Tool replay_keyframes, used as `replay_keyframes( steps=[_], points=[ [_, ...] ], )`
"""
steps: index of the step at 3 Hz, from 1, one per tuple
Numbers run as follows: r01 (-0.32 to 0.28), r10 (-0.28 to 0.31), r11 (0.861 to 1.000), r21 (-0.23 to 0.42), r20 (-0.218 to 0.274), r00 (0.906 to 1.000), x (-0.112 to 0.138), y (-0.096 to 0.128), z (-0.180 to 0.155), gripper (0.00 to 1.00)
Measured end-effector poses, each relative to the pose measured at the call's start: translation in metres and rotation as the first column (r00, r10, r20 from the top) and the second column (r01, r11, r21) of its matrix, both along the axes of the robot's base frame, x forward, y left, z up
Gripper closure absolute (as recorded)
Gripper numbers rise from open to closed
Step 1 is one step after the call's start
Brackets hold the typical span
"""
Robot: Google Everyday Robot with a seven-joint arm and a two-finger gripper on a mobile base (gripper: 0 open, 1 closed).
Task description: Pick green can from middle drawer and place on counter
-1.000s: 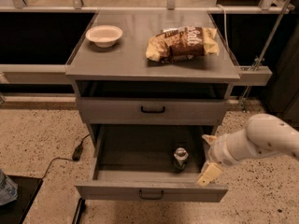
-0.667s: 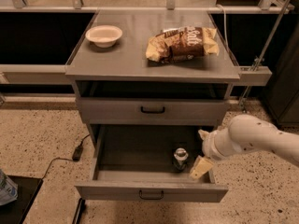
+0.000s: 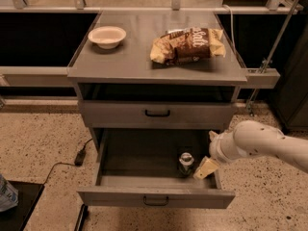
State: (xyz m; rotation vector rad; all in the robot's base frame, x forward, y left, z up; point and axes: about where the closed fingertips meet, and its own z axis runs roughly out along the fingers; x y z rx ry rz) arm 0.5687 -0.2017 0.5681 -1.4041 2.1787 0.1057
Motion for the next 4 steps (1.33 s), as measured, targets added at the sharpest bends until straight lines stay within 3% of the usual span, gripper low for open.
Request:
replay_keyframes(
  steps=[1,2,3,4],
  points=[
    [-0.005,0.006,0.999,0.05,-0.005,1.0,0.002,-0.003,-0.006,0.0],
    [0.009,-0.006,0.98,0.198,-0.016,0.9998,0.014,-0.01,-0.033,0.0],
    [0.02,-0.009,0.963,0.268,-0.042,0.9991,0.018,0.002,-0.094,0.0],
    [0.02,-0.009,0.963,0.267,-0.042,0.9991,0.018,0.002,-0.094,0.0]
  ],
)
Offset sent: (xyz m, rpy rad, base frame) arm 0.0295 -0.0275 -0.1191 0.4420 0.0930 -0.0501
